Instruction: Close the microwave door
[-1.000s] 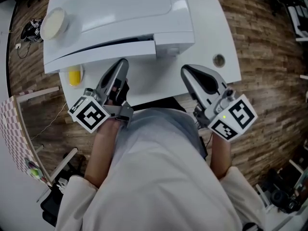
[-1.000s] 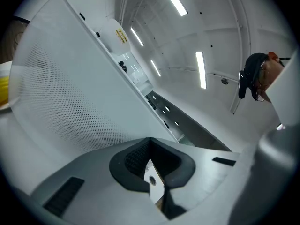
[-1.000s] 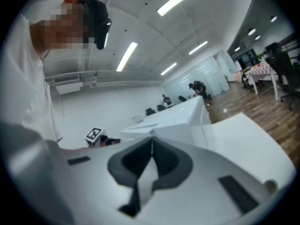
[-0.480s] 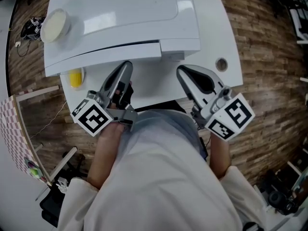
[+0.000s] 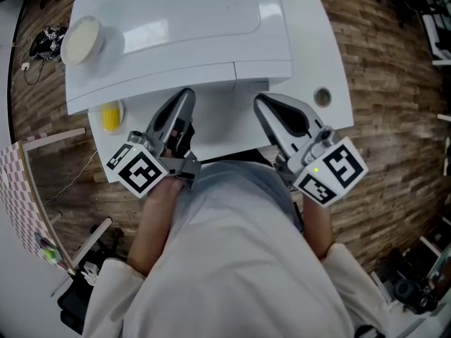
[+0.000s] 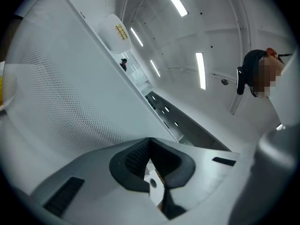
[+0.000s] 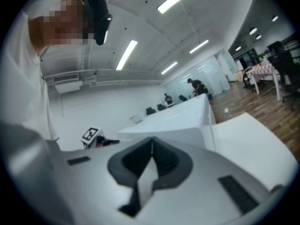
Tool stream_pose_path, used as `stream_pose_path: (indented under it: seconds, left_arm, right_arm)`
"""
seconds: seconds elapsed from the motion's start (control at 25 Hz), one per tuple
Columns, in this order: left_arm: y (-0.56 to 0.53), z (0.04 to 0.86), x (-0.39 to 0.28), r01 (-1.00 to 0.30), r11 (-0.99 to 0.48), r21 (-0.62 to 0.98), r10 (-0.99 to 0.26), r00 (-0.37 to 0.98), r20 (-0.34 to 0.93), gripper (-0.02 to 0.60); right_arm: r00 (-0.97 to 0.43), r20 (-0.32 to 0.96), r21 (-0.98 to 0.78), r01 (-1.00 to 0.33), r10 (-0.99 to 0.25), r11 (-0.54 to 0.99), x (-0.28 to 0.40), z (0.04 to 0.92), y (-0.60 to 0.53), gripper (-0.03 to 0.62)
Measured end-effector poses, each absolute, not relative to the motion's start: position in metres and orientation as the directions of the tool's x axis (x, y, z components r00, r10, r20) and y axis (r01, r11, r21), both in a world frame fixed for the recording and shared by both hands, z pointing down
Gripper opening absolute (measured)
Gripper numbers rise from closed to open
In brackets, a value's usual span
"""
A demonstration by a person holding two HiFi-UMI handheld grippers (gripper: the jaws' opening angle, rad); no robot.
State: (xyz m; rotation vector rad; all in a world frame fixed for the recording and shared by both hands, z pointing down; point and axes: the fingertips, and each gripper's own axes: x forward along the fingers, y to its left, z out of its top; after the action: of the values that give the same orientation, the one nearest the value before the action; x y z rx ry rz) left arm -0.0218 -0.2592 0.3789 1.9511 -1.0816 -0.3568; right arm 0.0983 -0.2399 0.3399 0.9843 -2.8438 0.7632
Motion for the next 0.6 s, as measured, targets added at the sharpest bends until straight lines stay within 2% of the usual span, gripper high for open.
stream_pose_path:
  seconds: [0.28, 0.6]
  left_arm:
    - [-0.254, 0.371, -0.012, -0.574, -0.301, 0.762, -0.789, 0.598, 0.138, 0.017]
    - [-0.238, 0.348, 0.000, -0.658, -0.411, 0.631, -0.784, 0.608, 0.124, 0.017]
  right_arm:
    - [-0.799, 0.217, -0.364, -0.600, -0.561, 0.713, 0.099, 0.339, -0.232, 0.023]
    - [-0.805, 0.223, -0.321, -0.593, -0.549, 0.739, 0.091, 0.334, -0.214, 0.023]
